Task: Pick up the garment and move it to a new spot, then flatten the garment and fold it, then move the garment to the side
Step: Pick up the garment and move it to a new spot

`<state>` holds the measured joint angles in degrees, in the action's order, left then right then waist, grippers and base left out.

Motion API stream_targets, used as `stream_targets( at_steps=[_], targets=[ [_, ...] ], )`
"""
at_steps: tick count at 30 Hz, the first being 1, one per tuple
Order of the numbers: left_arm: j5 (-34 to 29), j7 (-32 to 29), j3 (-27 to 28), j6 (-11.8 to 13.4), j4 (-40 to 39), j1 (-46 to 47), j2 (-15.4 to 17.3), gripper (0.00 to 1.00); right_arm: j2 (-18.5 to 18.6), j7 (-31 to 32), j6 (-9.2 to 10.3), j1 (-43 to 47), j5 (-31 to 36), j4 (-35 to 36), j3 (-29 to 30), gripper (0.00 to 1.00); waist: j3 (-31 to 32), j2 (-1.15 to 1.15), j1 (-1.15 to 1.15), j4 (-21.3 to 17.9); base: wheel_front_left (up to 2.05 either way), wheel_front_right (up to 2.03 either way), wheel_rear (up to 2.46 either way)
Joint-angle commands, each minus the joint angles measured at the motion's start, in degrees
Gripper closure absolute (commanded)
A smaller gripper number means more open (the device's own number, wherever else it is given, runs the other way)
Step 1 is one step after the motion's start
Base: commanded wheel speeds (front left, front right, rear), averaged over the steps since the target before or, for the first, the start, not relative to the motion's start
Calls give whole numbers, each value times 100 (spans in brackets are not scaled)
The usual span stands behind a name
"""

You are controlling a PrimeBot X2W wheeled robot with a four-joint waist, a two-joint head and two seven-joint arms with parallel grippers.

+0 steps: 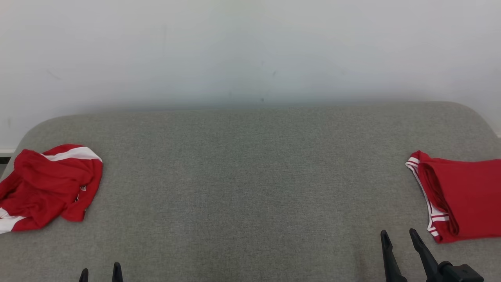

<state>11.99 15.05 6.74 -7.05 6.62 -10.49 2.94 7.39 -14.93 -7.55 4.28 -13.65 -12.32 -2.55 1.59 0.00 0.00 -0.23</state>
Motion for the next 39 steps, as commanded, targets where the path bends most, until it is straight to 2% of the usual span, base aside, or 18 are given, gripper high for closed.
stream_targets(
  at_steps=[1, 5, 12, 17, 21, 29, 36, 39],
  targets=[
    [33, 16, 1, 16, 0, 20, -9, 0, -14, -33, 15, 35, -36, 5, -10, 0, -10, 0, 0, 39, 0, 0, 0],
    [0, 16, -22, 14, 18, 37, -9, 0, -22, -30, 15, 29, -38, -11, -5, 0, -15, 0, 0, 126, 0, 0, 0],
    [-62, 16, -5, 55, 45, 16, -8, 0, 5, -27, 15, 37, -39, 3, -50, 0, -8, 0, 0, 509, 0, 0, 0],
    [-57, 16, 20, 94, 54, 5, -8, 0, 29, -22, 15, -9, -41, 23, -115, 0, 6, 0, 0, 917, 0, 0, 0],
    [-105, 16, -3, 80, 37, 34, -6, 0, 37, -14, 15, -5, -47, 12, -158, 0, 38, 0, 0, 1476, 0, 0, 0],
    [-127, 16, 186, 55, -51, -148, -7, 0, -47, -7, 15, -65, -43, -72, -367, 0, 111, 0, 0, 2263, 0, 0, 0],
    [-140, 16, 430, 15, -126, -251, -6, 0, -131, -16, 15, -96, -93, -126, -517, 0, 133, 0, 0, 2794, 0, 0, 0],
    [-72, 16, 567, 4, -188, -275, -7, 0, -158, -18, 15, -178, -100, -170, -625, 0, 77, 0, 0, 2895, 0, 0, 0]
  ],
)
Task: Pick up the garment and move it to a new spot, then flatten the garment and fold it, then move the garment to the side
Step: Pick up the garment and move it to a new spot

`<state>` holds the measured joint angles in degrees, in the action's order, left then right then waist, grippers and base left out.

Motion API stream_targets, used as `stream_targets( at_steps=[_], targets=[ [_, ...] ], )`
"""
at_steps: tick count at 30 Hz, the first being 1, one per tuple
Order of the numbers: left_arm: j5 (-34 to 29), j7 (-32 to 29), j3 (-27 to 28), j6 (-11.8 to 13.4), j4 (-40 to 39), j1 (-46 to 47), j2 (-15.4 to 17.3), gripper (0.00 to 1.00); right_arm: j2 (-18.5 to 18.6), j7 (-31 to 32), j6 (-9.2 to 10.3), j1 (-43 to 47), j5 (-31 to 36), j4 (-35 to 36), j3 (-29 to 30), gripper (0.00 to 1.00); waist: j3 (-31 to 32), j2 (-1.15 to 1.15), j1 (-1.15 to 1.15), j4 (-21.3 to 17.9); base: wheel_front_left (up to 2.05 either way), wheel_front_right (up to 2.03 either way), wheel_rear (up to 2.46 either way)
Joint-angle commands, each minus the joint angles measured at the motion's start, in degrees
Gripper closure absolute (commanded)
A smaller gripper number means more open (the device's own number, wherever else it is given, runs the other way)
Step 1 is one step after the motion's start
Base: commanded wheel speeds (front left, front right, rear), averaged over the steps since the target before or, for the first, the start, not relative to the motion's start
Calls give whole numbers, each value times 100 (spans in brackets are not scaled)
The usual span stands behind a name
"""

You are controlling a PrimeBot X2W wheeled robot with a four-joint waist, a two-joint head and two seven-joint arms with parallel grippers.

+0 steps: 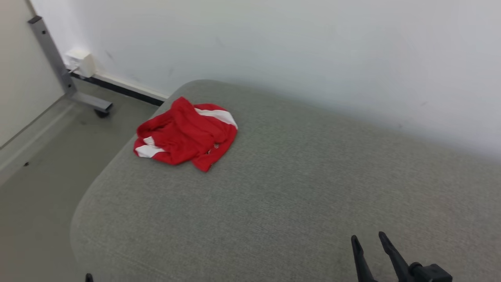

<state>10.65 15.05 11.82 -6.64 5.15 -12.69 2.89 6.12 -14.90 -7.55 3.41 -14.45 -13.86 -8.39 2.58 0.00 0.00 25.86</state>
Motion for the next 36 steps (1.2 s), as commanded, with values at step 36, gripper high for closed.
stream_targets(
  at_steps=[36],
  targets=[
    [1946, -392, 841, -66, 1182, 2546, 494, 0, 472, 326, 15, -1339, 206, 621, -722, 0, -2144, 0, 0, -1500, 0, 0, 0]
  ],
)
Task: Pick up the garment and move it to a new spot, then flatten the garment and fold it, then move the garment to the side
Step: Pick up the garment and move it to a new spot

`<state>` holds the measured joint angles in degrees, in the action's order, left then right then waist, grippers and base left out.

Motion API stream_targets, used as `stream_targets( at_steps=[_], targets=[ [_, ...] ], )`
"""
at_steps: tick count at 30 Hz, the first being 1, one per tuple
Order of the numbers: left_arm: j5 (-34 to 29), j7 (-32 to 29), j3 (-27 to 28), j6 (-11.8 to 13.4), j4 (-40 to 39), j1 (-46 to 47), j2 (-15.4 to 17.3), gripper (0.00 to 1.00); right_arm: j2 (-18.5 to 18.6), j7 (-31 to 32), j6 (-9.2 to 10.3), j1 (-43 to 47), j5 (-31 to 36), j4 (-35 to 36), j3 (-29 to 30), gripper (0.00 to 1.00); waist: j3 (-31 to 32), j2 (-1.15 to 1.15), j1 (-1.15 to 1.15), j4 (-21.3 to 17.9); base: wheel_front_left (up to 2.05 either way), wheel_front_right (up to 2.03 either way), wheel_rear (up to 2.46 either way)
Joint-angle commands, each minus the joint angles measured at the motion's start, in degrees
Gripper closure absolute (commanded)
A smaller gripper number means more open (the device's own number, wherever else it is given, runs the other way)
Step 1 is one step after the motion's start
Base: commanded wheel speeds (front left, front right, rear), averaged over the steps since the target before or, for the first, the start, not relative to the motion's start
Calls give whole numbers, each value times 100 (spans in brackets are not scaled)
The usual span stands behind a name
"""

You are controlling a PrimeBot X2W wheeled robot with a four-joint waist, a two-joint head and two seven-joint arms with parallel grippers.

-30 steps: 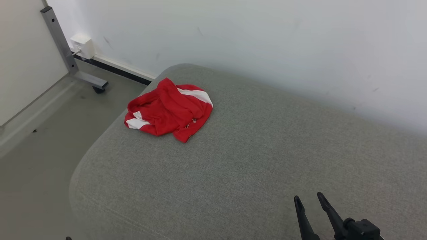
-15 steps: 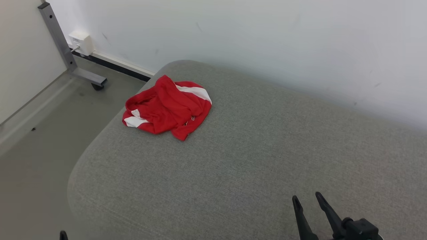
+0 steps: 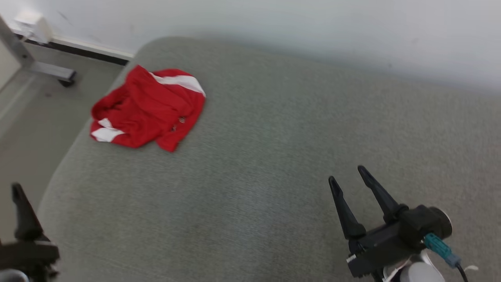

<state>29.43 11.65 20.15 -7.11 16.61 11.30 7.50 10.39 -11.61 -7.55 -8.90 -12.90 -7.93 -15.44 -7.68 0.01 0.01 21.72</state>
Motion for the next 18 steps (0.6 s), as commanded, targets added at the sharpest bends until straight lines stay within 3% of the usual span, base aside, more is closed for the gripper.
stream_targets(
  at_steps=[1, 8, 13, 18],
  targets=[
    [220, -210, 80, -22, 111, 343, 128, 0, 56, 11, 15, -203, 66, 80, -67, 0, -1276, -1, -1, -1225, 0, 0, 0],
    [1542, -1781, 558, 84, 463, 1529, 732, 0, -48, -49, 15, -666, 138, 281, -237, 0, -2139, -1, -1, -2012, 0, 0, 0],
    [2747, -3365, 1129, 749, 615, 2162, 1034, 0, -179, -146, 15, -806, 168, 282, -227, 0, -2553, -1, -1, -2371, 0, 0, 0],
    [3097, -3941, 1408, 1262, 561, 2313, 1294, 0, -280, -224, 15, -851, 170, 216, -231, 0, -2731, -1, -1, -2601, 0, 0, 0]
  ],
)
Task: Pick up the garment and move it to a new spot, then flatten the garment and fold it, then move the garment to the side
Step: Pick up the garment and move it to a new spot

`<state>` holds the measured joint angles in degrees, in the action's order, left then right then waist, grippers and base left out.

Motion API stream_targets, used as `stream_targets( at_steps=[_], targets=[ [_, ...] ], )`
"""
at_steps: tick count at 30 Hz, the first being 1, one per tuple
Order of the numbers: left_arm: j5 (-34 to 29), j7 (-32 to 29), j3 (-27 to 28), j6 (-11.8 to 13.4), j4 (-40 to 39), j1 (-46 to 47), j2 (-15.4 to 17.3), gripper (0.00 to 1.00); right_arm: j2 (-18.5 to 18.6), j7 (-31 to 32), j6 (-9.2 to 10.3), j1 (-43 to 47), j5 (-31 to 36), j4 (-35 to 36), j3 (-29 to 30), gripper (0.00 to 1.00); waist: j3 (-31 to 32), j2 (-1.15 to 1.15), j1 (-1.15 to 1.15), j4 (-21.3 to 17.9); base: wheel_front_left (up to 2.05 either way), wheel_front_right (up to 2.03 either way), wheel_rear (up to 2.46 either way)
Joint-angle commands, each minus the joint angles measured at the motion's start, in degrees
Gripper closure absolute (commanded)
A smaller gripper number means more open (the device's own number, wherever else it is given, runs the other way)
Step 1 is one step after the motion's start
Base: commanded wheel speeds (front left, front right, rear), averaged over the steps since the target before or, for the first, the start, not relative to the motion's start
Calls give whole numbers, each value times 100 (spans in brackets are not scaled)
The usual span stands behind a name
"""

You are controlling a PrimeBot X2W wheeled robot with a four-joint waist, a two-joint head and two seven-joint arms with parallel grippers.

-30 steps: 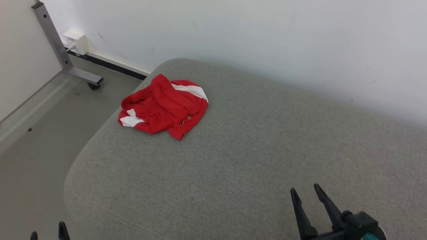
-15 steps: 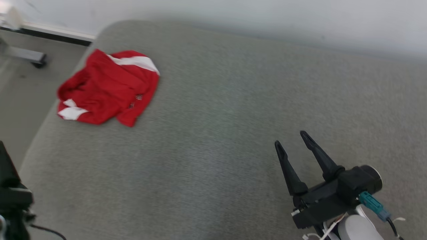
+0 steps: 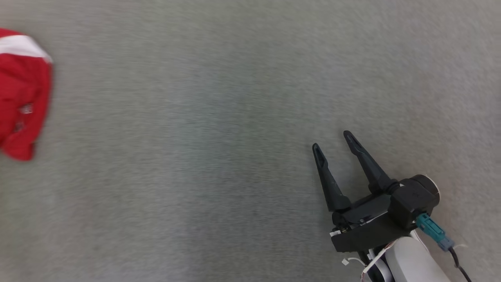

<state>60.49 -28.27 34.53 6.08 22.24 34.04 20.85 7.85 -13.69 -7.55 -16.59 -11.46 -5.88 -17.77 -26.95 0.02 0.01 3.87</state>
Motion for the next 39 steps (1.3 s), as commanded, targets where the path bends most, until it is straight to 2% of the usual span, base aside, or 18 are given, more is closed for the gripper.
stream_targets(
  at_steps=[1, 5, 9, 13, 17, 18, 19, 25, 31, 39],
  targets=[
    [51, -101, 8, 60, -12, 43, 15, 0, -42, -42, 15, -100, 30, -4, -4, 0, -833, -2, -1, -861, 0, 0, 0],
    [151, -596, 102, 515, -147, -87, 263, 0, -113, -100, 15, -138, 18, -48, -4, 0, -920, -2, -1, -1035, 0, 0, 0],
    [-30, -1017, -45, 889, -255, -384, 411, 0, -128, -123, 15, -140, 3, -75, 36, 0, -965, -2, -1, -1109, 0, 0, 0],
    [-122, -1646, -395, 1165, -286, -814, 274, 0, -119, -130, 16, -126, -16, -137, 72, 0, -963, -2, -1, -1114, 0, 0, 0],
    [-23, -2176, -637, 1306, -404, -1160, 36, 0, -123, -125, 16, -96, -37, -179, 70, 0, -899, -2, -1, -1062, 0, 0, 0],
    [23, -2232, -616, 1337, -492, -1217, -53, 55, -118, -128, 16, -102, -44, -188, 43, 0, -847, -2, -1, -1029, 0, 0, 0],
    [47, -2230, -608, 1289, -559, -1258, -69, 100, -119, -129, 15, -109, -45, -191, 37, 0, -817, -2, -1, -1012, 0, 0, 0],
    [169, -2035, -393, 1087, -896, -1307, 5, 100, -81, -136, 16, -86, -83, -205, 46, 0, -538, -2, -1, -871, 0, 0, 0],
    [120, -1712, -207, 803, -1276, -1180, 271, 100, -116, -143, 16, -34, -164, -250, -15, 0, -94, -2, -1, -711, 0, 0, 0],
    [-11, -1464, -330, 555, -1733, -822, 443, 100, -180, -144, 16, 194, -323, -444, 4, 0, 742, -2, -1, -481, 0, 0, 0]
  ],
)
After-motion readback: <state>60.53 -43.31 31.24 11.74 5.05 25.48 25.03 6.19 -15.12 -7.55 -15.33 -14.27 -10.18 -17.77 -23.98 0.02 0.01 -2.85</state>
